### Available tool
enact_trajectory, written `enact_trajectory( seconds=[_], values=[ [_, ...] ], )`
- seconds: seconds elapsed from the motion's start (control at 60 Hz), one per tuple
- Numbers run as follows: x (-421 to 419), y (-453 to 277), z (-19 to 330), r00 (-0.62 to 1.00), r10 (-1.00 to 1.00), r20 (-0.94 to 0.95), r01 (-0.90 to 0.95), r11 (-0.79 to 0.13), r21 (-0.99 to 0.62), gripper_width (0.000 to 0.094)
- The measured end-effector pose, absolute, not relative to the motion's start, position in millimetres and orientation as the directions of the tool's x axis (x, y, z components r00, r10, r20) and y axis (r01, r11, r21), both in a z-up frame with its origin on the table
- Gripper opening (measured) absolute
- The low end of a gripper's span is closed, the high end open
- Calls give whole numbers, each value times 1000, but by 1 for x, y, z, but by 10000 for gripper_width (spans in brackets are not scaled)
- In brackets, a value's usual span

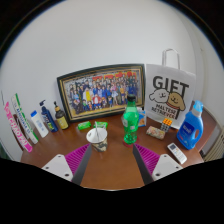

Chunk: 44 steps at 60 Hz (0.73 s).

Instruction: Pour water

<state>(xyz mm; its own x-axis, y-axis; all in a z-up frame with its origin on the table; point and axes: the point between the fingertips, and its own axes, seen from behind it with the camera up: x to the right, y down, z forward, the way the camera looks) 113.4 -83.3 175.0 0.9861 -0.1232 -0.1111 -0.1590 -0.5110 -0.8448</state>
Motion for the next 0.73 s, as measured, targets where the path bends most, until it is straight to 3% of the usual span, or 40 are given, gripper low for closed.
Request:
enact_trajectory(
  seconds=[0.333, 0.583, 0.733],
  values=[
    [37, -227, 216, 989, -148, 4, -83, -574, -815, 855],
    [15, -258, 234, 989, -140, 50, -36, -550, -834, 853],
    [10, -271, 224, 989, -141, 38, -51, -579, -814, 854]
  ],
)
